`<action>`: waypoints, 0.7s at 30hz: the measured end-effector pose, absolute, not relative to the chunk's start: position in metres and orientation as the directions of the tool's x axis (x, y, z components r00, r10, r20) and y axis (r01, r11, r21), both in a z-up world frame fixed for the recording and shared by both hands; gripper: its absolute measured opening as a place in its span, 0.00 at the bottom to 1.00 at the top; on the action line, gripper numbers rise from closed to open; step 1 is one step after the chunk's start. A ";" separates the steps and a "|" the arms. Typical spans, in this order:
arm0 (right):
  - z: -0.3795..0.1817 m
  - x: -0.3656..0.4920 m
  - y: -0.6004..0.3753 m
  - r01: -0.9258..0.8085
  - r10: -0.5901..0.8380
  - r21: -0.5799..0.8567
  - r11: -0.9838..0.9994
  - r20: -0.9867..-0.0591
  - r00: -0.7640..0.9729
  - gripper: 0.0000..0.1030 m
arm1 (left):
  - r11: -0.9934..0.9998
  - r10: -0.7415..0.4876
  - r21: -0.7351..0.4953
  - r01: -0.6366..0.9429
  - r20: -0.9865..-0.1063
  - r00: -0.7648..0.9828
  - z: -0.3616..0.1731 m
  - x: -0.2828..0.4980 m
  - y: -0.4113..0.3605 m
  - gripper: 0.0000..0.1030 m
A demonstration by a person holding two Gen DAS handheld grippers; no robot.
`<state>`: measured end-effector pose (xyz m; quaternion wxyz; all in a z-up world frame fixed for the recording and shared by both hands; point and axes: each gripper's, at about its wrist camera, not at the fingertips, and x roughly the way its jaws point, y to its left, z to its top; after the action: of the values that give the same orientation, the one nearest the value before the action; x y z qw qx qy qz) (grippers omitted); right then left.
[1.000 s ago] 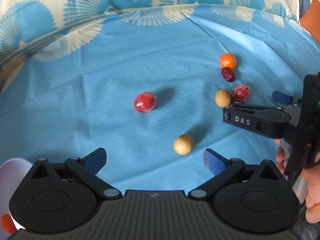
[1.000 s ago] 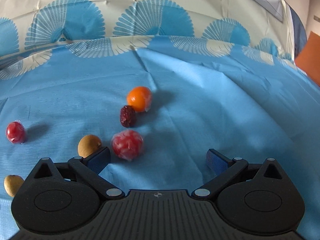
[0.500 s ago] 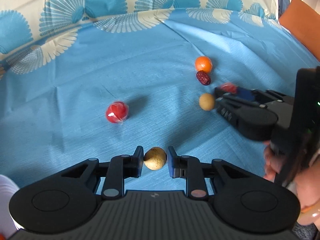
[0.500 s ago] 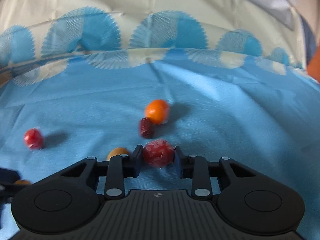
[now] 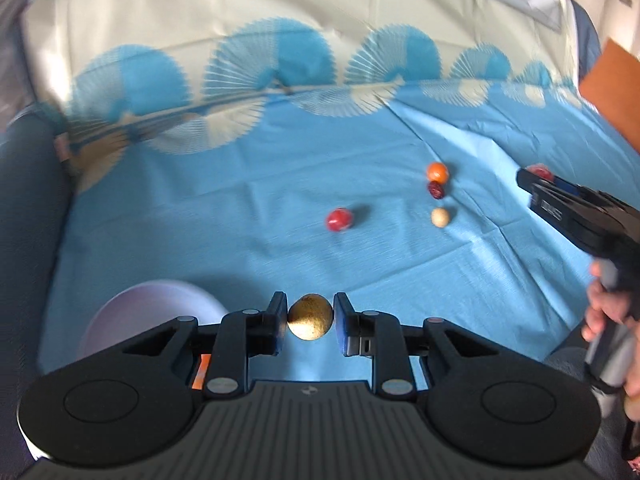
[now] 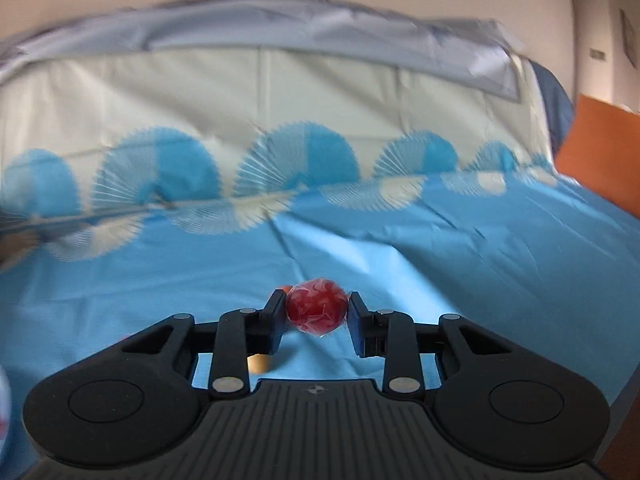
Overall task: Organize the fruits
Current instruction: 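Grasp a yellow fruit with the left tool while the right tool grasps a red wrapped fruit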
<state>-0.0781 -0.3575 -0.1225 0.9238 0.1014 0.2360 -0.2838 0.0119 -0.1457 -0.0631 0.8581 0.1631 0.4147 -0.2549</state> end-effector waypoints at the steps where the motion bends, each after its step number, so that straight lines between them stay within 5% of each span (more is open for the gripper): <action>1: -0.111 -0.085 -0.344 0.543 -0.456 0.050 0.839 -0.481 0.749 0.33 | 0.828 -0.295 0.066 0.556 -0.792 0.534 -0.055 0.007 -0.133 0.26; 13: -0.030 -0.151 -0.190 0.162 -0.099 0.092 0.983 -0.479 0.872 0.33 | 0.929 -0.208 0.040 0.367 -0.764 0.611 -0.003 -0.065 0.012 0.26; 21: -0.003 -0.180 -0.125 0.043 -0.006 0.067 0.997 -0.480 0.877 0.33 | 0.945 -0.234 -0.015 0.325 -0.725 0.648 0.018 -0.093 0.062 0.26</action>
<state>-0.1799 -0.1251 -0.0032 0.9680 0.0378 0.2477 -0.0128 -0.0933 0.0623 0.0183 0.9057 0.0585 0.3904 -0.1544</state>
